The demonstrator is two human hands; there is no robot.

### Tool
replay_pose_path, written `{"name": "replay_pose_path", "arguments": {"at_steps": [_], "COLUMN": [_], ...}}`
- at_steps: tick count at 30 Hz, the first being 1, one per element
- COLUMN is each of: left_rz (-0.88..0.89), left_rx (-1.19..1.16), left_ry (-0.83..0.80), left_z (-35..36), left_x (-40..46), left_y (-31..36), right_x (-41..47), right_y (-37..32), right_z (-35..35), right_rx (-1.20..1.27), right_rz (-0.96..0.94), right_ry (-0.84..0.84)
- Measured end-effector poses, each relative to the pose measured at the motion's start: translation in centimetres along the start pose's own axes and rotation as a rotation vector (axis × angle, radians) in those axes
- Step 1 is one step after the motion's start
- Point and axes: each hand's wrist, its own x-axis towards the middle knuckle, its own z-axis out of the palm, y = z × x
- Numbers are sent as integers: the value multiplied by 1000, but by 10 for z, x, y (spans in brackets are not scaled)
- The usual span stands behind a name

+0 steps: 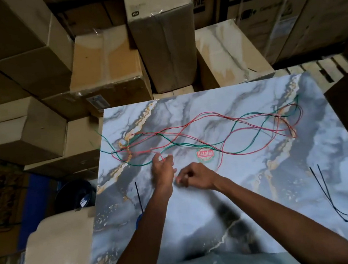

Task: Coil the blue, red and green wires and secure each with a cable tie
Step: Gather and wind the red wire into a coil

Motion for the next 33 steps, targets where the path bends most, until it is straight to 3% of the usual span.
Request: {"name": "replay_pose_path", "arguments": {"at_steps": [4,6,8,10,12,15,18,22,26,29,33], "left_rz": [26,86,172,238,263,244,238,307,458,553,720], "left_rx": [-88,-89,-91,-59,-10,93,283,596,851,835,695], "left_ry": [13,-26,-102,-159,-186,-223,-267,-301,-116,5,47], "left_z": [-3,-6,-9,-12,-15,-23,-31,-39,-41,-39,-38], "left_x": [-16,-32,-50,-66,-77,-85,-81,-76,-76,-79,-75], "left_y": [7,5,1,-5,-12,-22,-28,-32,-25,-12,3], "right_x": [-16,-10,5,23,38,43,43,37,24,15,2], "right_y": [-4,-5,-4,3,15,25,31,28,18,5,-11], "right_z": [-24,-41,-56,-65,-65,-58,-51,-50,-55,-57,-56], "right_rx": [-116,-25,43,-80,-312,-498,-602,-487,-246,-68,26], "right_rz": [86,90,96,113,176,299,291,216,86,48,-65], "right_ry": [-319,-207,65,379,555,475,463,503,612,634,572]}}
